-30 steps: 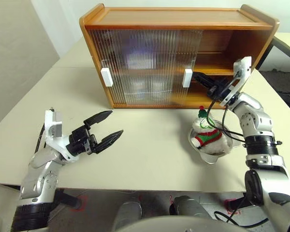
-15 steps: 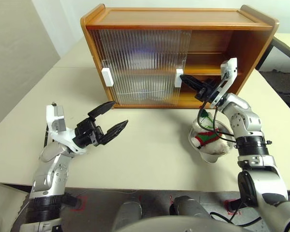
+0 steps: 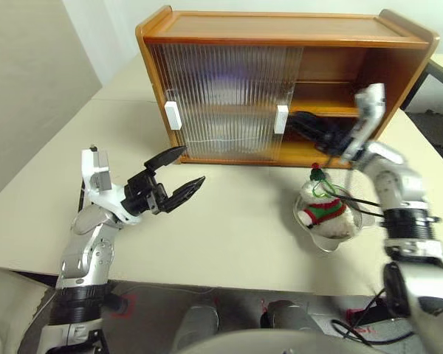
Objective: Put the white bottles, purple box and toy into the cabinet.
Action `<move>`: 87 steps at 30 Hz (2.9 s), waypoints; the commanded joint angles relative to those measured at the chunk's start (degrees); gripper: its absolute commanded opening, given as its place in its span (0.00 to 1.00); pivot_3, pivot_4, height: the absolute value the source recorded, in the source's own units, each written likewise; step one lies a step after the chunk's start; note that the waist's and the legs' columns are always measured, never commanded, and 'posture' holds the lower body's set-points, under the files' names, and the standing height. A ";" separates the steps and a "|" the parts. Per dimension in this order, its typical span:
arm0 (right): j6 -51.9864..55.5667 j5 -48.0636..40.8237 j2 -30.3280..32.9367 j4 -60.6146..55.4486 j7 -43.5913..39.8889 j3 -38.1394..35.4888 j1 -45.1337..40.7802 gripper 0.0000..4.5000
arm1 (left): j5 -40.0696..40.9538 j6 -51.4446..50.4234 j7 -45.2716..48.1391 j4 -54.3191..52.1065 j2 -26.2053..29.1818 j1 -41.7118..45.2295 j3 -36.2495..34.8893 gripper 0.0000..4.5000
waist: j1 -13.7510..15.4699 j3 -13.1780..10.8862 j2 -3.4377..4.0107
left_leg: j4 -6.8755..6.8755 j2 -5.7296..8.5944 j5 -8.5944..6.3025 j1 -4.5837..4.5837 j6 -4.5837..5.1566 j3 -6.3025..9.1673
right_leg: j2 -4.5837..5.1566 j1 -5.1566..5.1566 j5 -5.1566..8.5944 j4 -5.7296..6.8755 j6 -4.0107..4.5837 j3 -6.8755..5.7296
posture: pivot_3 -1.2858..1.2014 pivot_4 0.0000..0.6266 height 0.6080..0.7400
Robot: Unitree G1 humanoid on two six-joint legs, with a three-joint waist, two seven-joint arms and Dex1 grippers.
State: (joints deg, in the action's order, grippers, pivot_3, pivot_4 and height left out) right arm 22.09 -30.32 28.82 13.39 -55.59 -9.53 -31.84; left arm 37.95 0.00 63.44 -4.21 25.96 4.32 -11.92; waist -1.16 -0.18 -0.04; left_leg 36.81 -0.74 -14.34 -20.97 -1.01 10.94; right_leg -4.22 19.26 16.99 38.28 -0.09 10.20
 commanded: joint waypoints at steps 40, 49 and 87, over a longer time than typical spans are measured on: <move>32.94 -2.03 21.39 -23.76 -2.34 10.71 16.36 0.60 | -5.58 -2.10 -2.06 5.24 -4.16 9.30 7.86 1.00 | -2.20 -0.14 -0.40 | 0.83 0.25 -0.30 -0.15 0.33 -0.20 | 0.02 -0.31 0.55 0.02 -1.22 0.12 | 0.48 0.00 1.00; 31.37 -1.08 21.79 -22.57 -3.39 11.51 16.51 0.00 | -13.98 -0.19 -13.38 2.42 -7.36 8.42 10.41 1.00 | -2.17 -0.17 -0.45 | 0.84 0.29 -0.31 -0.17 0.34 -0.20 | 0.02 -0.34 0.57 -0.03 -1.25 0.12 | 0.48 0.00 1.00; 26.98 -1.61 10.91 -3.64 14.88 -1.62 -13.40 0.00 | -12.85 -0.51 -11.47 3.62 -7.18 9.31 12.36 1.00 | -1.89 -0.19 -0.28 | 0.68 0.31 -0.46 -0.14 0.49 -0.01 | 0.08 -0.30 0.38 -0.02 -1.62 0.14 | 0.48 0.00 1.00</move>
State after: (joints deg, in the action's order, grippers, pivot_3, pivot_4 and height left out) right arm 51.52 -33.51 40.48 8.59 -42.19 -11.72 -43.56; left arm 25.34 -0.03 51.78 -0.91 18.88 13.45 -0.02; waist -3.05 -0.38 -0.31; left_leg 37.48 -0.43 -14.79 -21.10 -0.51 10.93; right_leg -4.14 18.97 17.35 38.26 -1.75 10.34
